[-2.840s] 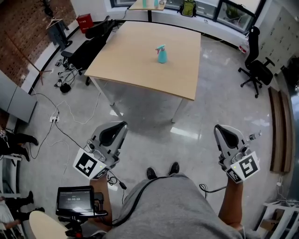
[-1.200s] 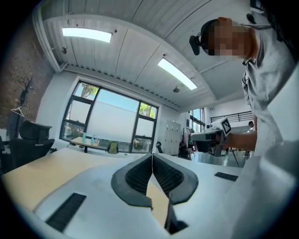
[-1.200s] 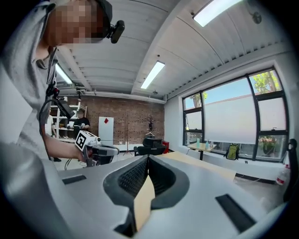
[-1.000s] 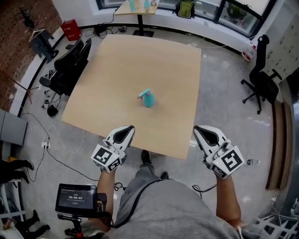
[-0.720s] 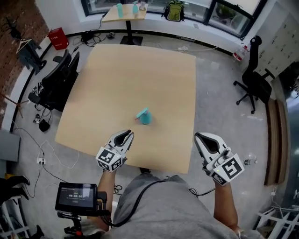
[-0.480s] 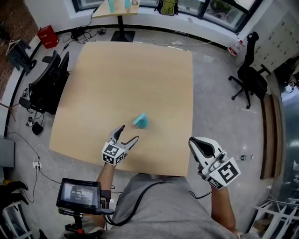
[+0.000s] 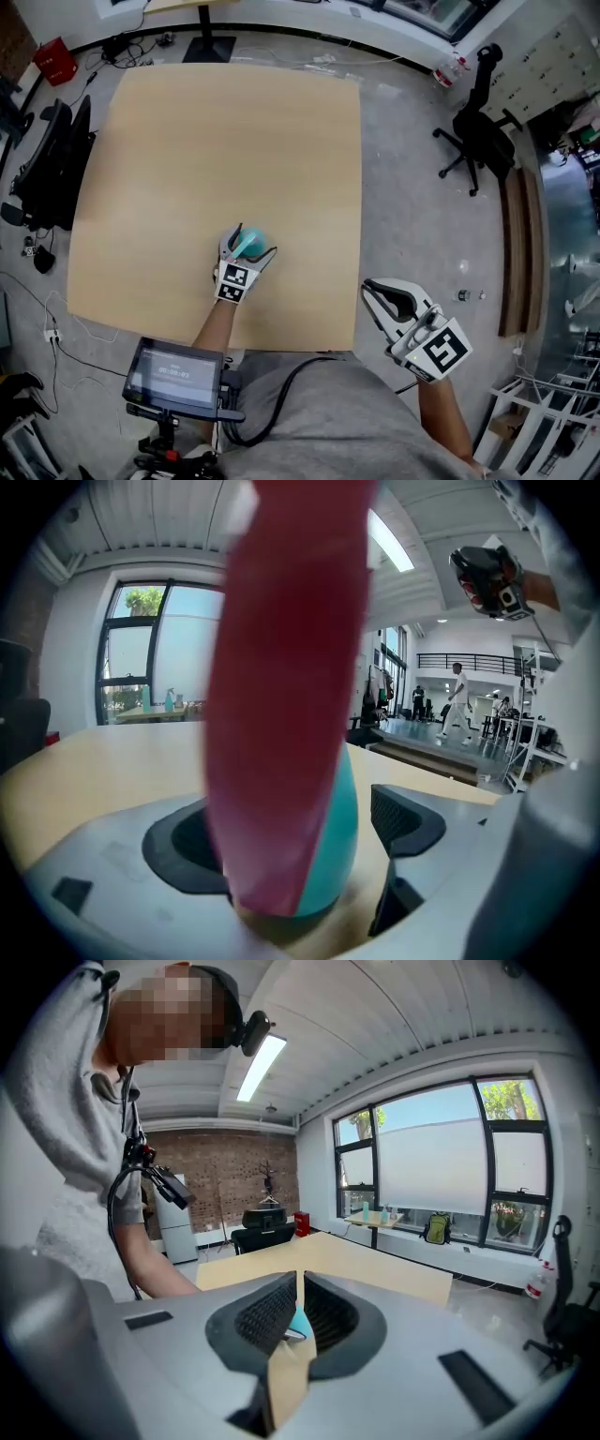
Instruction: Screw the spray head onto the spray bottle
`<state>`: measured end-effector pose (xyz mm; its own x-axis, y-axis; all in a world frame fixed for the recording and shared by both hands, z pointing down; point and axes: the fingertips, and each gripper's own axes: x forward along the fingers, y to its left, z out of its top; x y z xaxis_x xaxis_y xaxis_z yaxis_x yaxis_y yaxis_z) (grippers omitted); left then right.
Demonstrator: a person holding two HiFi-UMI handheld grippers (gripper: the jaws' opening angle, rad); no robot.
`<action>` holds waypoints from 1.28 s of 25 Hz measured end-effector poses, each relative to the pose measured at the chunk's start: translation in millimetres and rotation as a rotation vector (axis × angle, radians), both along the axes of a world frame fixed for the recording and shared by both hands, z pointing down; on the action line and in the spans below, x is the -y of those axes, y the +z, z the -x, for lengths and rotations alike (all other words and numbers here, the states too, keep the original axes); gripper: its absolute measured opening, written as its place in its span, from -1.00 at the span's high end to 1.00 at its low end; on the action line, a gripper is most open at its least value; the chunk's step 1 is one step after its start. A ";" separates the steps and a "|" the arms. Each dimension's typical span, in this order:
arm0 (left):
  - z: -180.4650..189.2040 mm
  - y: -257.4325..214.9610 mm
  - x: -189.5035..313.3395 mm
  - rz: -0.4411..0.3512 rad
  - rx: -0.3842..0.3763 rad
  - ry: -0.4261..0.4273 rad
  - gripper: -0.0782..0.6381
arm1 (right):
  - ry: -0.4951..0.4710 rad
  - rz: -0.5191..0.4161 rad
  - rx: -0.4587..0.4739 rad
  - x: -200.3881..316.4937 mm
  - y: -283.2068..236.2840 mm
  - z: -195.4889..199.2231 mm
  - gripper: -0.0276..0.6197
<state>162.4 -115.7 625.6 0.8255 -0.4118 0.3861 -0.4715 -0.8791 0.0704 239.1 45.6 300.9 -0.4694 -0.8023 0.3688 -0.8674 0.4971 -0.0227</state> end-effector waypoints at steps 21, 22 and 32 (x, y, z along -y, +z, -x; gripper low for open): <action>-19.5 -48.9 -45.1 0.205 0.108 0.275 -0.35 | -0.308 0.092 -0.114 56.7 27.3 40.4 0.87; -16.3 -61.6 -58.3 0.224 0.123 0.319 -0.35 | -0.359 0.106 -0.133 61.5 23.7 52.4 0.77; 18.1 -129.9 -160.0 0.286 0.245 0.581 -0.35 | -0.781 0.556 -0.236 48.7 58.4 140.3 0.25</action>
<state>144.2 44.3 495.6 0.7565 0.2167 0.6170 0.0385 -0.9566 0.2888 98.8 -3.2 359.3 -0.6592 0.0178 0.7518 -0.3126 0.9028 -0.2954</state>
